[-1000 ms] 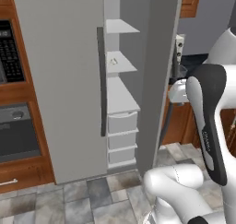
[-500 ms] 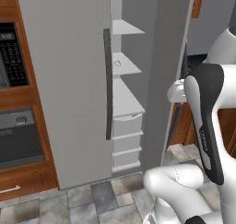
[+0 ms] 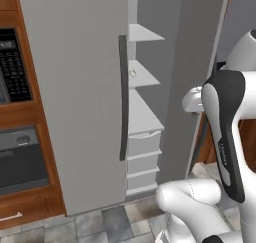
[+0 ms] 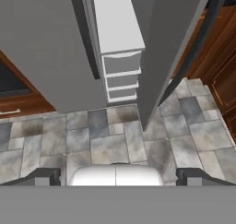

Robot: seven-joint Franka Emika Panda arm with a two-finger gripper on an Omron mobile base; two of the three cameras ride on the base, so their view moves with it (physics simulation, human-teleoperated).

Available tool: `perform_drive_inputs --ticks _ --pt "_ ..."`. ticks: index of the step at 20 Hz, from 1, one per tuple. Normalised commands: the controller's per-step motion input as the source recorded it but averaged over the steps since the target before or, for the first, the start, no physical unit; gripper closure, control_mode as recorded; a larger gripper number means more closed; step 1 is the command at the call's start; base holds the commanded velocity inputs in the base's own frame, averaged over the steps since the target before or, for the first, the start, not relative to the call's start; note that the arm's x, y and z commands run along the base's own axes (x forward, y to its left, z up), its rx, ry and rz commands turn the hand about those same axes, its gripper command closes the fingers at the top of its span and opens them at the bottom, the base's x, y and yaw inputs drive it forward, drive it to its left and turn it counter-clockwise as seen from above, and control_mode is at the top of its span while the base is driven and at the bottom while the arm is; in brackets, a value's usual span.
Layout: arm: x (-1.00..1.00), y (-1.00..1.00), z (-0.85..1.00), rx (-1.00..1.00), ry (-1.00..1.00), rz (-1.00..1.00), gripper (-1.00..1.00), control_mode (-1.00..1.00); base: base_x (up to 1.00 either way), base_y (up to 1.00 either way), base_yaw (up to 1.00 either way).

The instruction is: Take the garlic and lime out of the freezer and place them in the tupperware container on the counter. Then put the tupperware containing the vegetables back in the freezer.

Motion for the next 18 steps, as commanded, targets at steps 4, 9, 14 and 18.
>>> perform_drive_inputs --ticks 4,9,14,18 --pt "0.0 0.0 0.0 0.0 0.0 0.0 -1.0 1.0 0.63 0.1 0.0" --pt "0.0 0.0 0.0 0.0 0.0 0.0 -1.0 1.0 0.69 0.11 0.0" --pt "0.0 0.0 0.0 0.0 0.0 0.0 -1.0 1.0 0.59 0.04 0.0" --pt "0.0 0.0 0.0 0.0 0.0 0.0 -1.0 1.0 0.43 0.0 0.0"
